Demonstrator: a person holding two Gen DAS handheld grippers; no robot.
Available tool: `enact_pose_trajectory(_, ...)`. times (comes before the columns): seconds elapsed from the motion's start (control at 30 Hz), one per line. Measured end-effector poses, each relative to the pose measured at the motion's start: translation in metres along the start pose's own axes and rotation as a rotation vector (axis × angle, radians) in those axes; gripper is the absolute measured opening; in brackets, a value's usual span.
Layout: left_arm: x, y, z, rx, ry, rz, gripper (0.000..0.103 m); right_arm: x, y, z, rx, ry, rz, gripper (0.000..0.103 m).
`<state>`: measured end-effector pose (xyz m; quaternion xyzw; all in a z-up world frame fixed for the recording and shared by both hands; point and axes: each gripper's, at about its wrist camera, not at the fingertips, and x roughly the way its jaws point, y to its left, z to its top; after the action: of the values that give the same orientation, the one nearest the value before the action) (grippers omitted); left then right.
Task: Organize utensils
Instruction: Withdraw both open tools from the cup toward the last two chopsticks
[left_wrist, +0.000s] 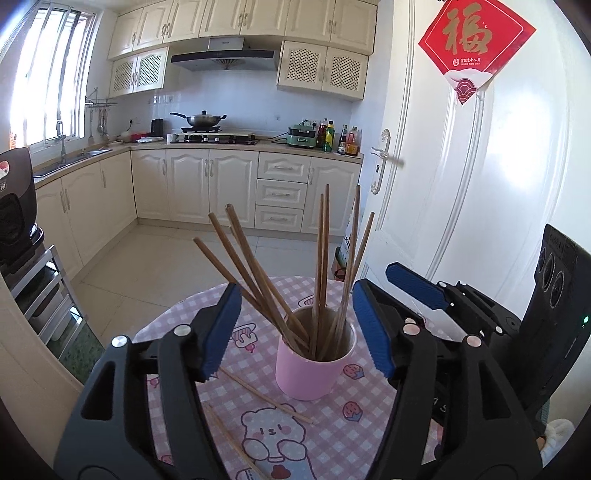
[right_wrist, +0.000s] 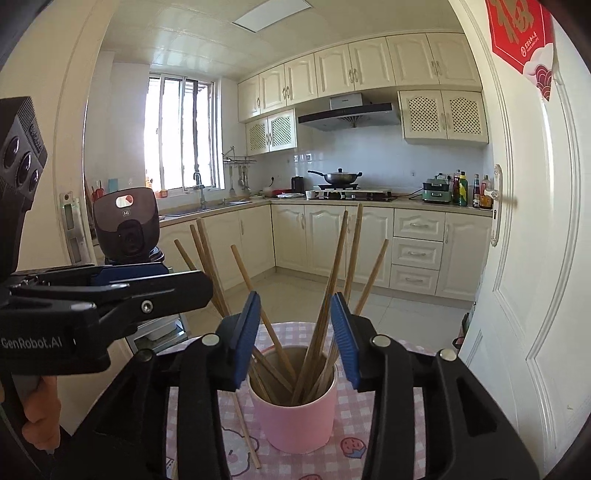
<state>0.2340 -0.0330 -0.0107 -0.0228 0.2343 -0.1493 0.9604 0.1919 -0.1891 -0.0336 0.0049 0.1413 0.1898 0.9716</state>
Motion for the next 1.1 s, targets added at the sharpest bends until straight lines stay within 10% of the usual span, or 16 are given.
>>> enact_pose_trajectory(1.1,-0.065,0.06,-0.097,-0.031,-0.016,0.056,0.084,-0.027,0.056,-0.071,0.091,0.146,-0.05,0.058)
